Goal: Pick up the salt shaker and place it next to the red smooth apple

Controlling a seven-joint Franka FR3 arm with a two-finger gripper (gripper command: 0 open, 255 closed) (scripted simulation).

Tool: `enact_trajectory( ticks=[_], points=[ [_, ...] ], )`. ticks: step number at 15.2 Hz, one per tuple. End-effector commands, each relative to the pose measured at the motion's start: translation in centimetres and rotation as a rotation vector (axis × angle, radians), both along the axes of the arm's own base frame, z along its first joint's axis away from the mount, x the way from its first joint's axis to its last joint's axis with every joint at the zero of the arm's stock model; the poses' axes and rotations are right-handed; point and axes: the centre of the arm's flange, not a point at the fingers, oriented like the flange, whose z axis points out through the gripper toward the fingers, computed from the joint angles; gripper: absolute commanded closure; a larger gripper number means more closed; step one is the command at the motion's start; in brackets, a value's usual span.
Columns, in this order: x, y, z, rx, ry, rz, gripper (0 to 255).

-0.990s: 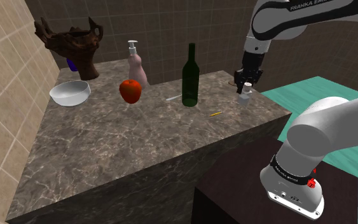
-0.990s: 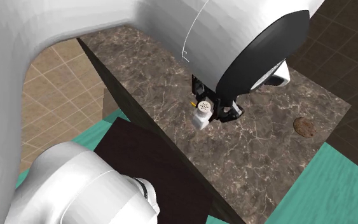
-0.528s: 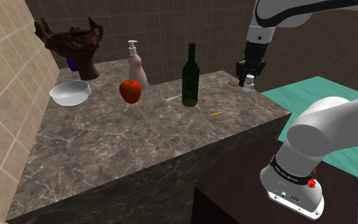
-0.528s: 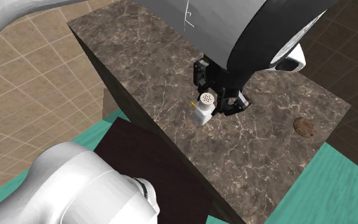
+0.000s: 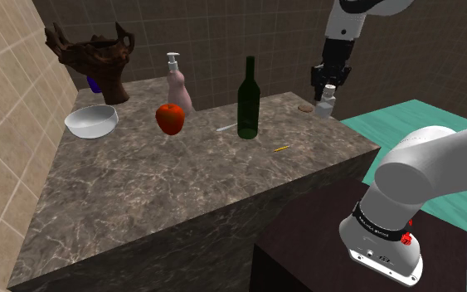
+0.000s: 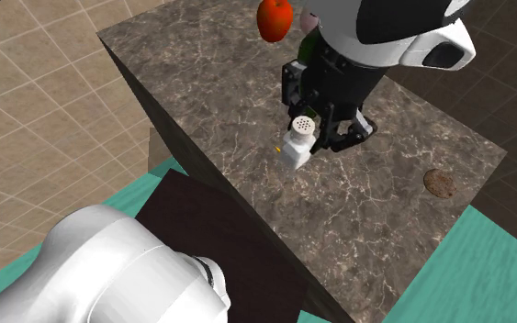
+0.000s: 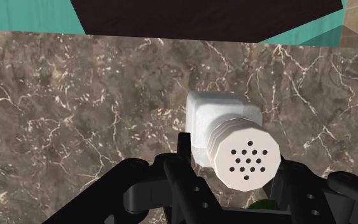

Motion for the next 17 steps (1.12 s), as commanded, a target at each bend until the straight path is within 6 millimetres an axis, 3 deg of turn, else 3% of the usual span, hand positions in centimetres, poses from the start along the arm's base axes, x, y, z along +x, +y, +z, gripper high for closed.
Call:
enact_trajectory(
  ticks=[1,4,17],
  points=[
    [0.0,0.0,1.1,0.0,0.0,0.0,255],
    [0.0,0.0,2.5,0.0,0.0,0.0,255],
    [13.9,10.0,2.5,0.0,0.0,0.0,255]
  ],
)
